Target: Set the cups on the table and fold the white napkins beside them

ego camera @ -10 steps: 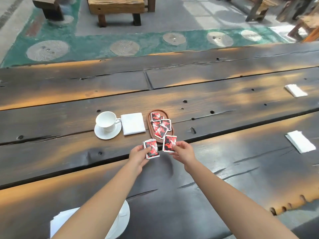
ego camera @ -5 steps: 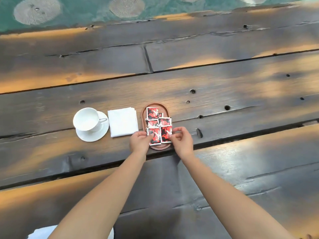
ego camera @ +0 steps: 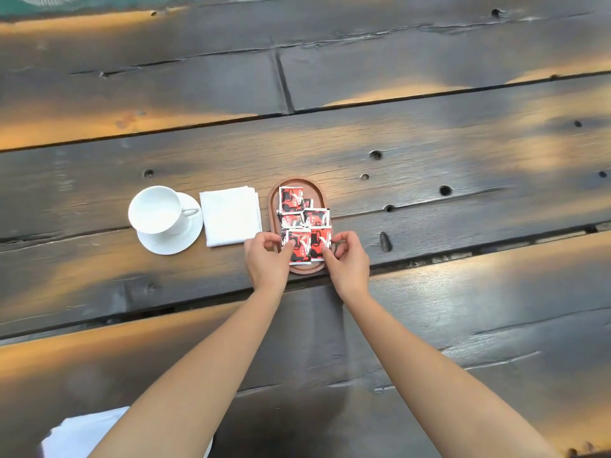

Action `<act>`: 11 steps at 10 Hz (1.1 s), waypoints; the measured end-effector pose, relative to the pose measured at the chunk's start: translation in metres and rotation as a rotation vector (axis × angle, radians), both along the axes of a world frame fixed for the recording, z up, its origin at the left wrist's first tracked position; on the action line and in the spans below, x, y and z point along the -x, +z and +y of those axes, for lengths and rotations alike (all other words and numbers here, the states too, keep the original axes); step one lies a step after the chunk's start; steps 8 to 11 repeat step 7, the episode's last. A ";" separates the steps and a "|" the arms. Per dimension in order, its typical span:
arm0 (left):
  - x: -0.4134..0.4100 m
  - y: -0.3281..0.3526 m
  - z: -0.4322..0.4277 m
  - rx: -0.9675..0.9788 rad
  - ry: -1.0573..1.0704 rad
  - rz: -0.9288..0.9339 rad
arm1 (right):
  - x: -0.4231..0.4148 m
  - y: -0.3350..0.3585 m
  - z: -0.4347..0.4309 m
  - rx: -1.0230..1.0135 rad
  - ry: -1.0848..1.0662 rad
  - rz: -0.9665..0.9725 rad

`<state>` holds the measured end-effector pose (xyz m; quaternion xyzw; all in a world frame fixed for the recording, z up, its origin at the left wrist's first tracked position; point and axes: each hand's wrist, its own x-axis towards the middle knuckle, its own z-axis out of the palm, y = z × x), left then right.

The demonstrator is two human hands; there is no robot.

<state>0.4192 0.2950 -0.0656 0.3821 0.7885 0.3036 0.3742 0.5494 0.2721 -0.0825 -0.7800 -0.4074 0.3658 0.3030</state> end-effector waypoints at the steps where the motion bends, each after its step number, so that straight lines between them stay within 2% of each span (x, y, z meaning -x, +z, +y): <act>1: 0.003 0.002 0.002 0.040 0.008 -0.041 | 0.002 0.000 0.000 0.017 0.006 0.006; 5: 0.004 0.007 0.002 0.097 -0.022 -0.079 | 0.007 0.007 0.001 0.037 0.010 -0.007; 6: 0.005 0.021 -0.002 0.019 -0.121 0.015 | 0.011 0.020 -0.003 -0.013 0.002 -0.107; 7: 0.009 0.045 -0.015 -0.170 -0.353 0.193 | 0.015 0.040 -0.011 -0.148 0.158 -0.361; 11: 0.009 0.045 -0.015 -0.170 -0.353 0.193 | 0.015 0.040 -0.011 -0.148 0.158 -0.361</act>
